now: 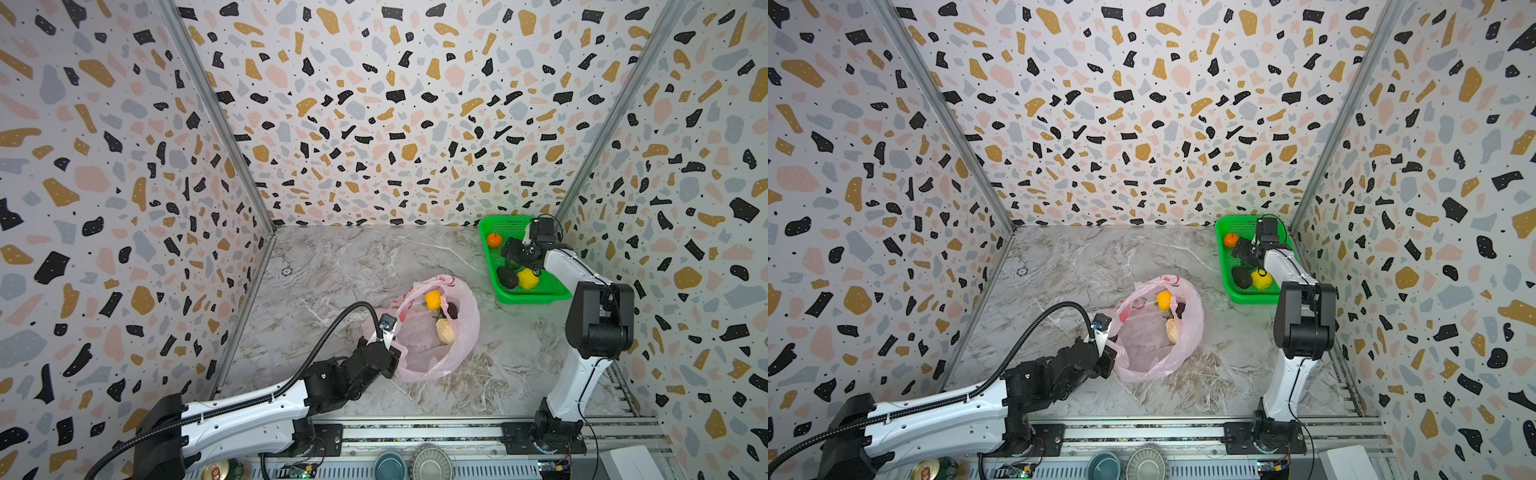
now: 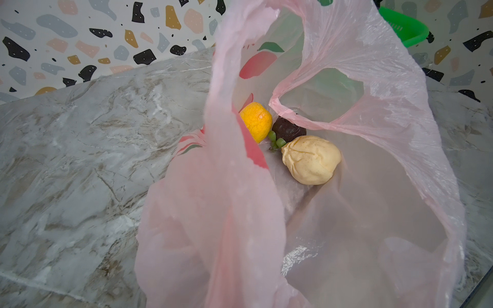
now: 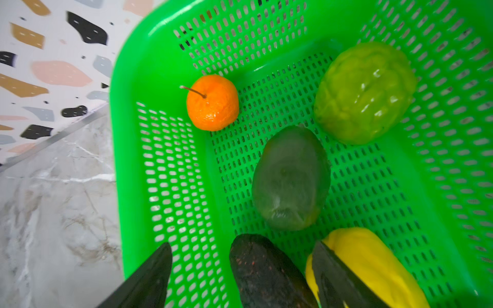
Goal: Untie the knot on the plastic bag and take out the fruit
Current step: 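Move the right gripper back over the pink bag mouth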
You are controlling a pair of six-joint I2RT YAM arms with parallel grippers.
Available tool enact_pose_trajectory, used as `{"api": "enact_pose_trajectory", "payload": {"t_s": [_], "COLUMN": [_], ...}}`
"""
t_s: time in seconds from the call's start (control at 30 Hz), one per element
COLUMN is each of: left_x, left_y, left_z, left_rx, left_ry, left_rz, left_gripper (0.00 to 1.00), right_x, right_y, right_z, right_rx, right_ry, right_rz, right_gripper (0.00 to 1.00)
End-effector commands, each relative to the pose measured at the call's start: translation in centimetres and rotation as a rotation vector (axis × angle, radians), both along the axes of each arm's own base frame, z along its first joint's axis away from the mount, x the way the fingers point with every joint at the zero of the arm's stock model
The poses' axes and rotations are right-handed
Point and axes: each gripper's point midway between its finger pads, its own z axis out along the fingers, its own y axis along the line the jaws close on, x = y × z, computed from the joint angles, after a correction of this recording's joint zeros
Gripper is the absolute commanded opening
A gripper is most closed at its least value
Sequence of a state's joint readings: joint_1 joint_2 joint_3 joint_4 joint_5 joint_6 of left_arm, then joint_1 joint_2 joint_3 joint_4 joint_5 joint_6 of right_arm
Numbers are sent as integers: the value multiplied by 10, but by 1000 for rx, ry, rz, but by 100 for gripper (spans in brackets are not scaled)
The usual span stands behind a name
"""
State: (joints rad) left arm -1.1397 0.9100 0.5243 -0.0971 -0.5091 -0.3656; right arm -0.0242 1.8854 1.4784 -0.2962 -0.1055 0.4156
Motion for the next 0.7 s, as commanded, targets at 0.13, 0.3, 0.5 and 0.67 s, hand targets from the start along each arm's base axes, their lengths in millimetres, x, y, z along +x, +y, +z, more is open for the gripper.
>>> {"api": "enact_pose_trajectory", "payload": {"t_s": [0.13,0.3,0.5,0.67], "left_x": [5,5,6,5], "left_y": [-15,-21,-26,-27], "left_z": [30,31,29,35], "left_rx": [-67,-69,-74,-93], "left_ry": [-68,-71,-63,-65], "left_rz": [-37,-59,-66,-69], "left_gripper": [0,0,0,0], "right_x": [-92,-175,-264,-297], "right_y": [72,140,204,246], "right_z": [86,102,94,81], "right_rx": [103,159,206,183], "right_ry": [-61,-14,39,46], "right_rz": [208,365,463,536], "right_gripper": [83,82,81,80]}}
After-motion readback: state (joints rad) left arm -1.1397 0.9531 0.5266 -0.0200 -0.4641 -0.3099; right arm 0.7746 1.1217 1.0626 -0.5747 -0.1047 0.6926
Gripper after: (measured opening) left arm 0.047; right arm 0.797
